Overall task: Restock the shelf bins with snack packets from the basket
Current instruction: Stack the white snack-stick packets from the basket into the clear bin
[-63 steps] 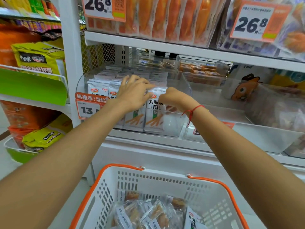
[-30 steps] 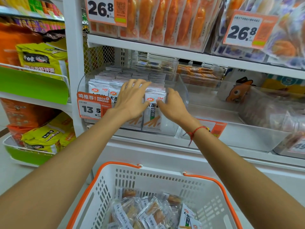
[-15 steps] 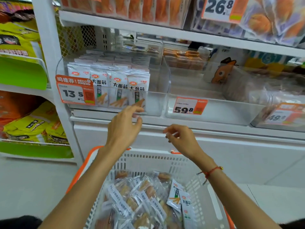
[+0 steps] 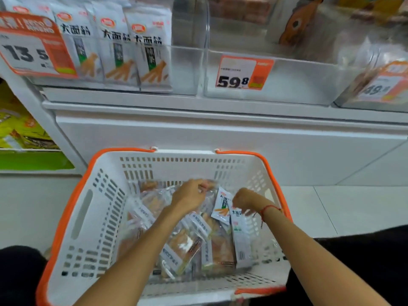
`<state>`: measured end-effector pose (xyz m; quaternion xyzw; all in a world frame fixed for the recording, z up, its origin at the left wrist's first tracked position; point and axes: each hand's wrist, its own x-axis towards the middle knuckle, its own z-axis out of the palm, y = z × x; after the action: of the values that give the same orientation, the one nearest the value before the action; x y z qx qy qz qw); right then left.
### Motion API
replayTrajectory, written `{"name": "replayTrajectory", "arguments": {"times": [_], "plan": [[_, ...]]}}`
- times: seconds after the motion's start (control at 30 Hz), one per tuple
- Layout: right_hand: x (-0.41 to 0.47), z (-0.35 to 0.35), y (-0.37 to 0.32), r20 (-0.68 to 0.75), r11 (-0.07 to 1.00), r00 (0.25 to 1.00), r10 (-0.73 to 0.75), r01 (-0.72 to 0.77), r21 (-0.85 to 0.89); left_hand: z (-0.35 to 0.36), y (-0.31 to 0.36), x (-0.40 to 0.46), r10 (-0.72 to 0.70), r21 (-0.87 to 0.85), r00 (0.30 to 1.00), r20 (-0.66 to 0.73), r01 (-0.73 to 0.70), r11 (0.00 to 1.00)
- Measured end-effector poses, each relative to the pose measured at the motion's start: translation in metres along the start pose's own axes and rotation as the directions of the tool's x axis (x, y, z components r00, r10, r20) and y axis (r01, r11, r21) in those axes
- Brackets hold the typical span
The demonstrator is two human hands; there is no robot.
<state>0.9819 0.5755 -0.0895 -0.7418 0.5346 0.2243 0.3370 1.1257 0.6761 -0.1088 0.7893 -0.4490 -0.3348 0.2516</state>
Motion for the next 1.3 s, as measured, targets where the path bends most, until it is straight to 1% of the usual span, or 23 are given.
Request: {"name": "replayTrajectory", "arguments": {"times": [0.07,0.13,0.2,0.23,0.27,0.33,0.43,0.47,0.53,0.63,0.73,0.83,0.93,1.0,1.07,1.17,1.23,1.3], "plan": [[0.002,0.014,0.006,0.128,0.989,0.988,0.081,-0.064,-0.130,0.021,-0.007,0.004,-0.015,0.005,0.994,0.106,0.015,1.000],[0.002,0.026,0.009,0.222,0.963,0.965,0.139,-0.080,-0.257,0.039,-0.011,0.009,-0.033,-0.003,0.986,0.165,0.034,0.999],[0.007,0.038,0.014,0.261,0.936,0.953,0.153,-0.055,-0.347,0.056,-0.013,0.013,-0.062,-0.002,0.977,0.205,0.063,0.998],[0.009,0.043,0.015,0.266,0.934,0.952,0.150,-0.048,-0.355,0.064,-0.013,0.014,-0.074,0.018,0.972,0.225,0.071,0.997],[0.013,0.049,0.016,0.262,0.941,0.954,0.148,-0.054,-0.333,0.071,-0.012,0.016,-0.088,0.040,0.967,0.239,0.081,0.996],[0.022,0.064,0.022,0.226,0.975,0.963,0.144,-0.098,-0.200,0.085,-0.013,0.019,-0.137,0.059,0.965,0.223,0.127,0.990],[0.030,0.079,0.033,0.084,0.989,0.988,0.133,-0.137,0.047,0.097,-0.014,0.024,-0.195,0.081,0.975,0.101,0.188,0.979],[0.031,0.080,0.036,0.028,0.989,0.991,0.130,-0.132,0.069,0.100,-0.015,0.024,-0.187,0.109,0.980,0.068,0.179,0.978],[0.034,0.077,0.041,-0.032,0.992,0.992,0.125,-0.125,0.017,0.101,-0.017,0.025,-0.162,0.155,0.987,0.023,0.156,0.976],[0.037,0.079,0.041,-0.023,0.988,0.994,0.108,-0.110,-0.108,0.095,-0.020,0.026,-0.148,0.177,0.989,-0.002,0.146,0.973],[0.038,0.084,0.035,-0.065,0.978,0.995,0.073,-0.084,-0.193,0.096,-0.016,0.029,-0.131,0.167,0.990,0.056,0.120,0.979],[0.036,0.072,0.039,-0.110,0.971,0.994,0.008,-0.034,-0.236,0.099,-0.010,0.032,-0.173,0.109,0.982,0.070,0.165,0.980],[0.039,0.053,0.044,-0.061,0.971,0.998,0.001,-0.015,-0.240,0.090,-0.015,0.032,-0.211,0.064,0.971,0.114,0.205,0.977],[0.044,0.042,0.043,0.013,0.977,1.000,-0.016,0.019,-0.211,0.077,-0.025,0.030,-0.199,0.028,0.963,0.181,0.197,0.980],[0.047,0.032,0.037,0.091,0.990,0.994,-0.058,0.069,-0.121,0.057,-0.037,0.024,-0.191,0.041,0.955,0.228,0.187,0.982],[0.046,0.019,0.026,0.159,0.982,0.980,-0.118,0.092,0.162,0.026,-0.058,0.012,-0.217,-0.038,0.949,0.229,0.231,0.972],[0.045,0.017,0.019,0.183,0.941,0.966,-0.185,0.121,0.317,0.010,-0.075,0.003,-0.270,-0.079,0.942,0.201,0.291,0.954],[0.045,0.021,0.008,0.246,0.879,0.928,-0.280,0.145,0.454,-0.002,-0.094,-0.005,-0.317,-0.127,0.929,0.192,0.344,0.930]]}}
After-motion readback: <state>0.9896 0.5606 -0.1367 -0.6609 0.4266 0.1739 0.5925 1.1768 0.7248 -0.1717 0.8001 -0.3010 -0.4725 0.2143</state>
